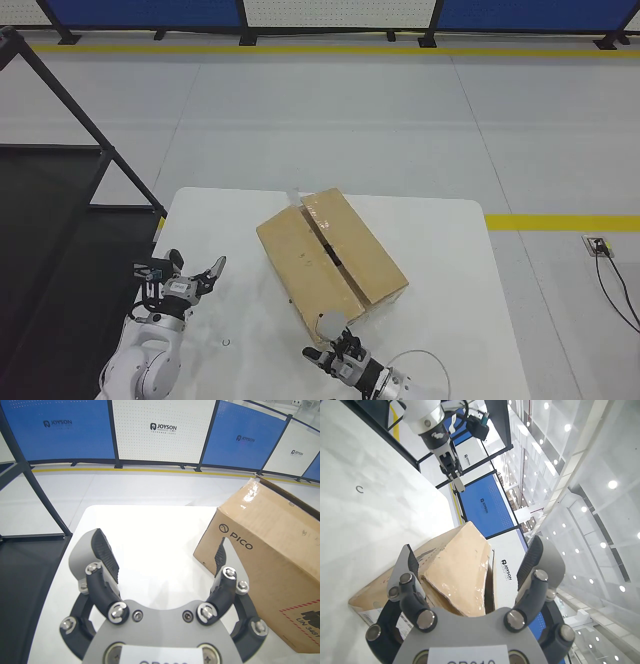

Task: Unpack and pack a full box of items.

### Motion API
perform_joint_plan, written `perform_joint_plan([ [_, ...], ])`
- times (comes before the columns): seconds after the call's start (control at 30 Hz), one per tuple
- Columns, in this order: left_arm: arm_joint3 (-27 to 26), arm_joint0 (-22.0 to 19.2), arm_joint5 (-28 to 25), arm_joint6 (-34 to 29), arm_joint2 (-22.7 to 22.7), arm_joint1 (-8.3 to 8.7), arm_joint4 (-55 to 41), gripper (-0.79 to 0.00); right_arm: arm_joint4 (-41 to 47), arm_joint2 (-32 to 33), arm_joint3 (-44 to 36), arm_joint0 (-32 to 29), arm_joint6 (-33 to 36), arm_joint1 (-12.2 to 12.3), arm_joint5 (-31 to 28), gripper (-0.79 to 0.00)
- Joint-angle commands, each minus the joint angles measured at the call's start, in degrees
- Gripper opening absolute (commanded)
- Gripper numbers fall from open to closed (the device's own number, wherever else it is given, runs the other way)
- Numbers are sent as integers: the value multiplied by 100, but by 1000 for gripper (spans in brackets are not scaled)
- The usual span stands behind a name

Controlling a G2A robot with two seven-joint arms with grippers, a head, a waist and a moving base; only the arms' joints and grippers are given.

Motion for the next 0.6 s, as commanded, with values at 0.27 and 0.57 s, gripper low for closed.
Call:
perform_joint_plan([
  [0.27, -138, 36, 95, 22, -6, -4, 49, 0, -352, -273, 187, 120, 564, -77, 245, 0],
  [0.57, -322, 189, 164, 88, -169, 3, -60, 0, -436, -136, 182, -41, 858, -70, 575, 0],
])
